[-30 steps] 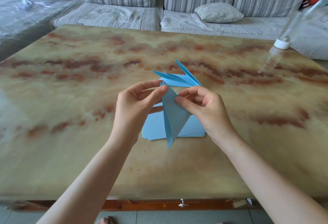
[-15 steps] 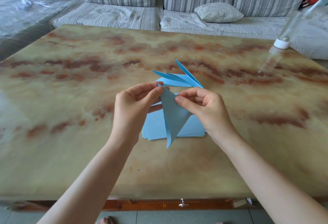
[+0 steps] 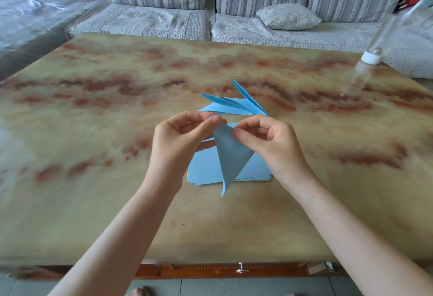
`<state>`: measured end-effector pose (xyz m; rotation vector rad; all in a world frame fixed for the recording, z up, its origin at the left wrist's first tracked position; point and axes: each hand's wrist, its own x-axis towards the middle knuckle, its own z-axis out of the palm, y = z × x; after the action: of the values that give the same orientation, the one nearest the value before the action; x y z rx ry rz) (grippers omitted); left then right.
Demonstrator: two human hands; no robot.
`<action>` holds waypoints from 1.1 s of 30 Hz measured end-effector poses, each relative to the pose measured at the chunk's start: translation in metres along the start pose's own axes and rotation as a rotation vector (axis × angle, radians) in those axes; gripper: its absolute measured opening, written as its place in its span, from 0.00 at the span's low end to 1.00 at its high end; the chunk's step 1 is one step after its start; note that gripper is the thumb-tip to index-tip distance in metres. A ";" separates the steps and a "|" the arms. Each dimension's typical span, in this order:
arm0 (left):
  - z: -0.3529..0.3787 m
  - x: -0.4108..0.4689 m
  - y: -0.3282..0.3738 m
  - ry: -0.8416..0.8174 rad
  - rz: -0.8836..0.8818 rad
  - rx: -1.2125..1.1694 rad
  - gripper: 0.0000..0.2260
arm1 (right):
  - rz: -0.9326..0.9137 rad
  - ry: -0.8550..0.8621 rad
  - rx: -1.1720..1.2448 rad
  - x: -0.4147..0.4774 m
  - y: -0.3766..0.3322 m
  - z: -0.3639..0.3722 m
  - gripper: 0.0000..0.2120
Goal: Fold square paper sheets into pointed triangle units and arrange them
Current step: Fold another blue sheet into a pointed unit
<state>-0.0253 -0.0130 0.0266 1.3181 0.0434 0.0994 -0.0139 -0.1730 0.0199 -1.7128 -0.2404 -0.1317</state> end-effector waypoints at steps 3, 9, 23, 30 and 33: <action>0.000 0.000 -0.001 0.031 0.023 -0.020 0.03 | -0.004 -0.016 -0.014 -0.001 -0.001 0.001 0.05; 0.000 0.001 -0.001 0.103 0.017 -0.142 0.02 | 0.103 -0.027 0.144 -0.002 -0.003 -0.001 0.10; 0.001 -0.001 -0.002 0.118 -0.042 -0.316 0.02 | 0.197 0.066 0.310 0.002 -0.006 0.002 0.01; 0.003 0.000 -0.002 0.140 -0.038 -0.333 0.02 | 0.202 0.014 0.199 0.000 -0.006 0.002 0.14; 0.007 -0.001 -0.005 0.122 -0.047 -0.321 0.02 | 0.212 0.053 0.226 0.002 -0.005 -0.001 0.08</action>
<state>-0.0258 -0.0208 0.0233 0.9890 0.1560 0.1404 -0.0130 -0.1734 0.0252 -1.4974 -0.0313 0.0071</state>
